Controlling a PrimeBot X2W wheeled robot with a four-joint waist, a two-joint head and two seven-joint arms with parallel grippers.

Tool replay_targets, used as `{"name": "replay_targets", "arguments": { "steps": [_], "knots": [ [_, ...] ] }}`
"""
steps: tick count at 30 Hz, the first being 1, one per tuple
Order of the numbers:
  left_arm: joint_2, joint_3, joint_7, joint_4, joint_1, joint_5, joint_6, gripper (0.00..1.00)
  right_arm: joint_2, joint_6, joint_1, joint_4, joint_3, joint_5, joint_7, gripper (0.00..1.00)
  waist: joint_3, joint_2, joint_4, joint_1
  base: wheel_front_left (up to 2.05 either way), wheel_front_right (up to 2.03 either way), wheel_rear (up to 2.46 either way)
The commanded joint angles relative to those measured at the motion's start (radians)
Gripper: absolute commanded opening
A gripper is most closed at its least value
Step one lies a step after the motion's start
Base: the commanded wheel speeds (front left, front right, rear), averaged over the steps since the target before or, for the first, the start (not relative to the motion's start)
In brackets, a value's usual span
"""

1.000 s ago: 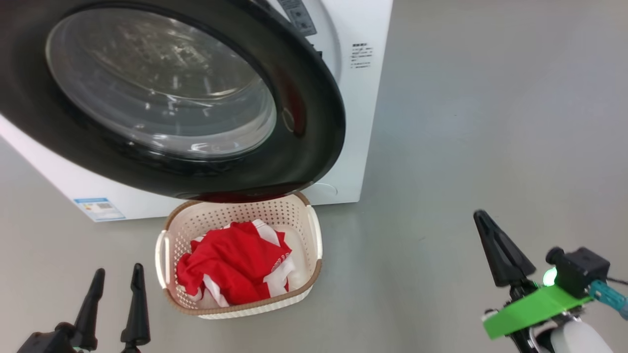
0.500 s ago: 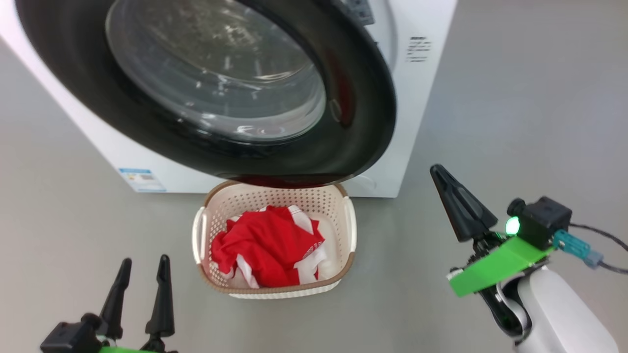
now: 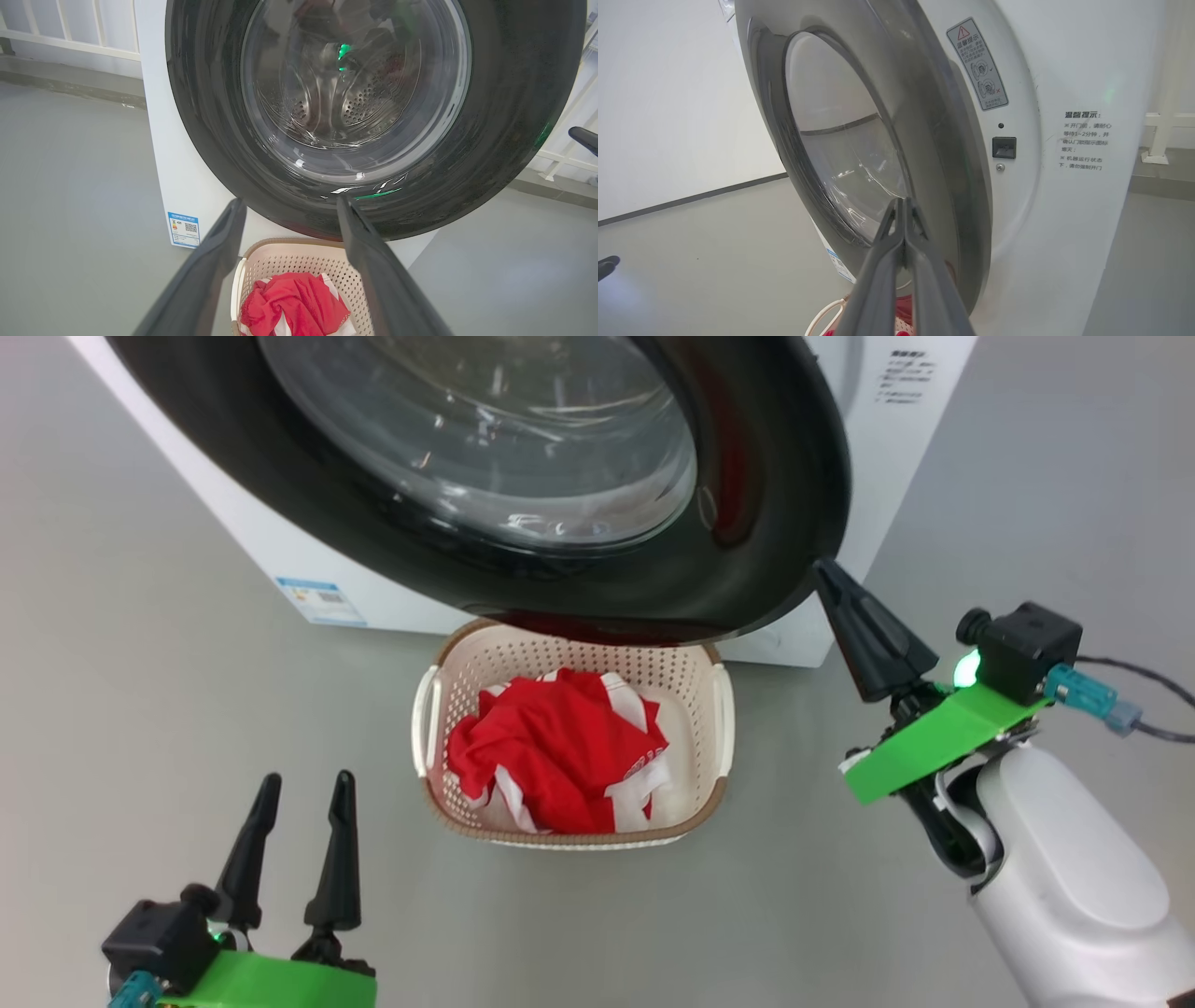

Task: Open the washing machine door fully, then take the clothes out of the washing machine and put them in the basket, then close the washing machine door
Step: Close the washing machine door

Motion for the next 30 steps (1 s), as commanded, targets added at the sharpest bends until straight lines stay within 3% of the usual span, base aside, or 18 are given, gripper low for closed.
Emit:
{"name": "replay_targets", "arguments": {
  "steps": [1, 30],
  "knots": [
    [0.007, 0.028, -0.012, -0.026, -0.036, -0.005, -0.003, 1.0, 0.002, 0.002, -0.03, -0.008, 0.015, 0.019, -0.005, 0.0, 0.029, 0.0, 0.026, 0.0, 0.0, 0.0, 0.0],
    [-0.002, -0.025, -0.012, -0.078, -0.147, -0.008, -0.003, 1.0, -0.035, 0.002, -0.315, 0.081, -0.082, 0.014, -0.005, 0.0, 0.196, 0.0, 0.074, 0.0, 0.0, 0.0, 0.0]
  ]
}}
